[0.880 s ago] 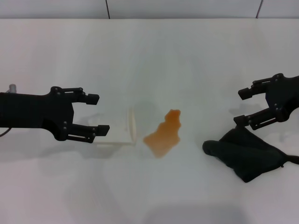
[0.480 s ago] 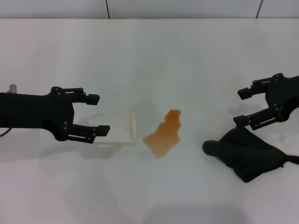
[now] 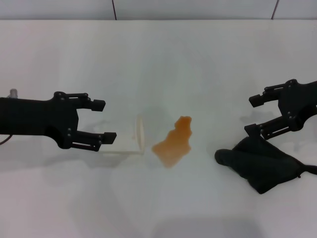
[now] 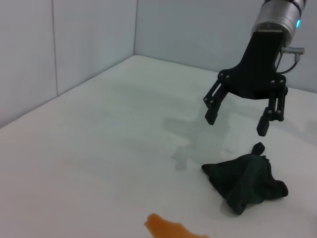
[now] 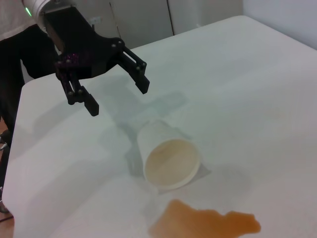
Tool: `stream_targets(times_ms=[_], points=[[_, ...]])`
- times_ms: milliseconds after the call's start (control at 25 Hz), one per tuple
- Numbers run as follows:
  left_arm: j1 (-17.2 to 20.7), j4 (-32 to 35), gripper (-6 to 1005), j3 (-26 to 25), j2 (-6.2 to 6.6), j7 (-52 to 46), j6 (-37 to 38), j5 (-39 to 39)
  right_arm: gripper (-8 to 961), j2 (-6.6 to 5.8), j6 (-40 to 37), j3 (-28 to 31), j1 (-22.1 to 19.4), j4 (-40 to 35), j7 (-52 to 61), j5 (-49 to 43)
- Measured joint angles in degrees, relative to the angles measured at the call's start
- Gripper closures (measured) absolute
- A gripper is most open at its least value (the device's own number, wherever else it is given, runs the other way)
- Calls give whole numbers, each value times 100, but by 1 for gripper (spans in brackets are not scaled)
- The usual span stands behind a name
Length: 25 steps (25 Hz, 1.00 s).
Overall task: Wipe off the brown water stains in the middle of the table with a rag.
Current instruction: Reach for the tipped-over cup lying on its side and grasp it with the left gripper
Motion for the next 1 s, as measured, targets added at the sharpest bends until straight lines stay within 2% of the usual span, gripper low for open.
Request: stream_targets(times_ms=[120,200,320,440,480,600,720,880,1000], points=[[-56,36,122,22,48,-179,7,21,99,6,4,0,0,-2,-37,2],[-129,103,121,131,123,-445,30,57,99,11,26,0,0,7,-70,3],[-355,263,121,460,259,-905,167,308,99,16,73,0,0,29,-117,3],[-544,315,120,599,306,-1115,284,526,99,20,93,0,0,34,-138,3],[-847,332,120,660,350,-1322,511,885,99,22,98,0,0,34,-138,3],[-1165,368,119,661,378,-1481,697,1273,99,29,135,0,-1,34,-139,4],[-1378,593,118,664,344,-1549,721,1704,98,42,151,0,0,34,-139,3],[-1514,795,117,709,179,-1525,660,2278,98,97,231,-1,26,34,-139,-20],[-1548,806,117,889,104,-1503,542,2549,98,130,293,-14,45,38,-140,-35]])
